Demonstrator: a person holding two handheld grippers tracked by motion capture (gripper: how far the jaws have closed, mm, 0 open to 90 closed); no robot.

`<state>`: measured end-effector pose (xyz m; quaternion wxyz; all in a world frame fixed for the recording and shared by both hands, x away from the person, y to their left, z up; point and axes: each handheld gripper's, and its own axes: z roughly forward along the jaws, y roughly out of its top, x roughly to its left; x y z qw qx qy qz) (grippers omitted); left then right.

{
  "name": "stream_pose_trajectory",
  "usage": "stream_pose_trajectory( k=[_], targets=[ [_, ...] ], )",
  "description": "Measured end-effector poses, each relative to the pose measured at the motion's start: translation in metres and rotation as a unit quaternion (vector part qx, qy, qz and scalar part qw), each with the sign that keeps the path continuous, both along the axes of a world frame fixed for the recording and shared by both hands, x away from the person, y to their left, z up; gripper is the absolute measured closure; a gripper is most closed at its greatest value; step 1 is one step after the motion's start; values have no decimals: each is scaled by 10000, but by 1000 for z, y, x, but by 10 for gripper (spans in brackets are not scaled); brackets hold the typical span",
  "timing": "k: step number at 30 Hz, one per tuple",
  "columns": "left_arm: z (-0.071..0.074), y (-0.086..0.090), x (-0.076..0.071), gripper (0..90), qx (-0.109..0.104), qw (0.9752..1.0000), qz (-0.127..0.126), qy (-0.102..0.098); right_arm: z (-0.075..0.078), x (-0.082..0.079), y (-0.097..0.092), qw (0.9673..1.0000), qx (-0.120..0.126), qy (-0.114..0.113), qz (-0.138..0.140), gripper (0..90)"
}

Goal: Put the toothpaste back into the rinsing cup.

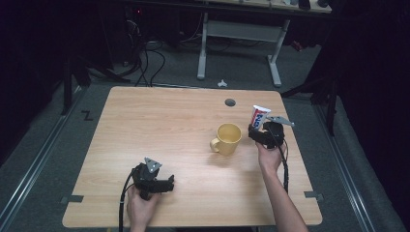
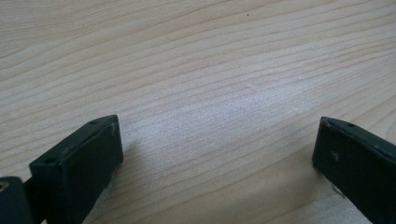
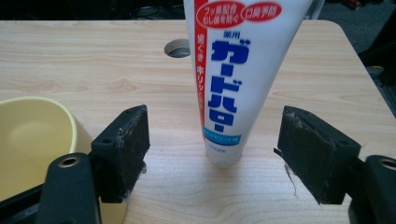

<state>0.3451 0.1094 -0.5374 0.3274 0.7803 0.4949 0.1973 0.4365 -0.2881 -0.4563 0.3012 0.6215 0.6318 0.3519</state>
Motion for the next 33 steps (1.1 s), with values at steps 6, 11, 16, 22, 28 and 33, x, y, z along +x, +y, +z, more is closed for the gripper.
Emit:
stream_pose_trajectory(
  k=[6,11,16,22,28,33],
  targets=[
    [0,0,0,19,0,10000,1,0,9,7,0,9999,59,-120,-50,225],
    [0,0,0,19,-1,10000,0,0,14,15,3,9999,2,-121,-51,216],
    [0,0,0,19,-2,10000,1,0,16,23,4,9998,-35,-110,-156,214],
    [0,0,0,19,-1,10000,0,1,20,32,5,9995,-160,-99,-270,213],
    [0,0,0,19,0,10000,0,2,18,45,10,9986,-306,-61,-435,210],
    [0,0,0,19,0,10000,0,1,11,55,14,9979,-382,31,-515,210]
  ],
)
